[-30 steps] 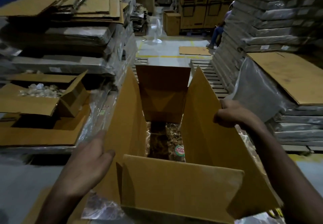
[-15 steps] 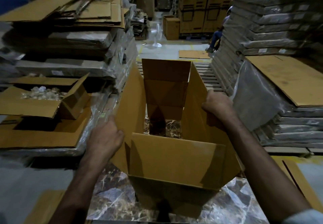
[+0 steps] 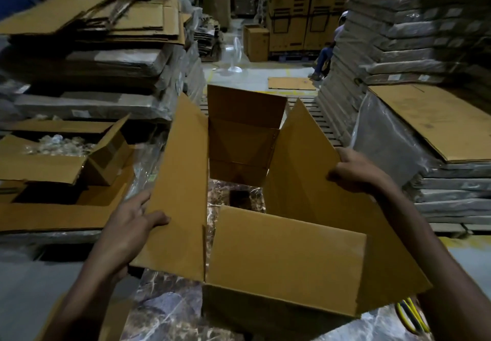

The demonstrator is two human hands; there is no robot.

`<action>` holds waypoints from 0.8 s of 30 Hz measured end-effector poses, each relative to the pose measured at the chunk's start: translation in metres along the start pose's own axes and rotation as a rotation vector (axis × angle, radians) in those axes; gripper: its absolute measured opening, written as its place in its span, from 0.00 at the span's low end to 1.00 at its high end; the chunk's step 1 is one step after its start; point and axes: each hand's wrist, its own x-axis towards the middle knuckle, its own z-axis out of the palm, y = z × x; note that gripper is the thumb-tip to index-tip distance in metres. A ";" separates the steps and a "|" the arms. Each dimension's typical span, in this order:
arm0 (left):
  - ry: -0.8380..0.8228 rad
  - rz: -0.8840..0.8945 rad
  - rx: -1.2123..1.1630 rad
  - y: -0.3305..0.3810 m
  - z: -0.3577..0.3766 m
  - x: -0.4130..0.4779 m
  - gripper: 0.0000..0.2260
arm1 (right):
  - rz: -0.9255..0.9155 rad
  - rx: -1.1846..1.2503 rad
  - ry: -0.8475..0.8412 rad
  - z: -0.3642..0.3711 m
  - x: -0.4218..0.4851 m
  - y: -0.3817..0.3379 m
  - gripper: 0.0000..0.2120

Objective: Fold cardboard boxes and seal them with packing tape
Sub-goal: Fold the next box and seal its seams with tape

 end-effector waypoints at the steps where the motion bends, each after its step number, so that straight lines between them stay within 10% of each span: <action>1: -0.012 -0.019 -0.030 -0.001 -0.004 0.000 0.19 | 0.009 0.003 -0.005 -0.001 -0.001 0.004 0.16; 13: 0.132 -0.005 0.419 -0.020 0.021 0.044 0.07 | -0.043 -0.418 0.238 0.030 0.009 -0.014 0.13; 24: 0.227 0.091 0.976 0.013 0.053 0.037 0.22 | -0.111 -0.512 0.304 0.049 0.041 -0.033 0.16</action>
